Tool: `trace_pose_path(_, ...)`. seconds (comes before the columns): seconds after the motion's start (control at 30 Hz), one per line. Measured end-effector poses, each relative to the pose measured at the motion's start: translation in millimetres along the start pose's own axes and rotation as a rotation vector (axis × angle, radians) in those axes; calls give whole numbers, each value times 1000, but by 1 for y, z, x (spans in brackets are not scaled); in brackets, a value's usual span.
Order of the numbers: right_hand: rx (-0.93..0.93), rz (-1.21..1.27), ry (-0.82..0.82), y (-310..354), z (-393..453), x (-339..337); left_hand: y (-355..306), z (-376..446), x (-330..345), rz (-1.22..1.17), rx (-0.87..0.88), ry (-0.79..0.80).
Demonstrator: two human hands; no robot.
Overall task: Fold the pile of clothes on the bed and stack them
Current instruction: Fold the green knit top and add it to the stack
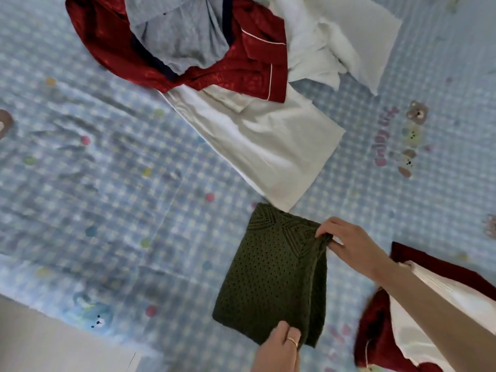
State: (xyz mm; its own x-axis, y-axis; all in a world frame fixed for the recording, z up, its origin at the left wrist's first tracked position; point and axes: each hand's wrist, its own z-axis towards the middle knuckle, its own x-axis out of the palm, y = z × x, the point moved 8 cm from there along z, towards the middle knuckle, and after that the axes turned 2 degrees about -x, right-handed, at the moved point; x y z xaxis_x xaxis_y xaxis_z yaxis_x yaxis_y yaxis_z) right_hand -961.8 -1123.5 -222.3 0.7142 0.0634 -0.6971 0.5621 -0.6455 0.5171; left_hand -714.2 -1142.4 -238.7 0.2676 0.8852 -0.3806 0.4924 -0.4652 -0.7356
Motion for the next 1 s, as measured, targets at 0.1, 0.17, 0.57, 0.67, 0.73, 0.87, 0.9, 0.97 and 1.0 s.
trace_pose_path(0.1, 38, 8, 7, -39, -20, 12, -36, 20, 61, 18, -17, 271)
trace_pose_path(0.17, 100, -52, -22, -62, -26, 18, -39, 39, 58, 99, -119, 204)
trace_pose_path(0.57, 80, 24, -147, -52, 2, 37, 63, 30, -68, -204, -654, -552)
trace_pose_path(0.67, 264, 105, -300, -100, -50, 28, 30, 68, -104, -167, -439, -674)
trace_pose_path(0.73, 441, 157, -295, -132, -80, 36, 17, 90, -120, -220, -373, -756)
trace_pose_path(0.87, 537, 218, -257, -143, -101, 56, 28, 89, -56, -350, -633, -605)
trace_pose_path(0.9, 517, 212, -262, -137, -99, 59, 30, 84, -36, -369, -658, -570)
trace_pose_path(0.97, 489, 274, -291, -127, -96, 66, 29, 80, -15, -477, -676, -548)
trace_pose_path(1.0, 486, 333, -321, -124, -96, 68, 28, 82, -11, -525, -687, -523)
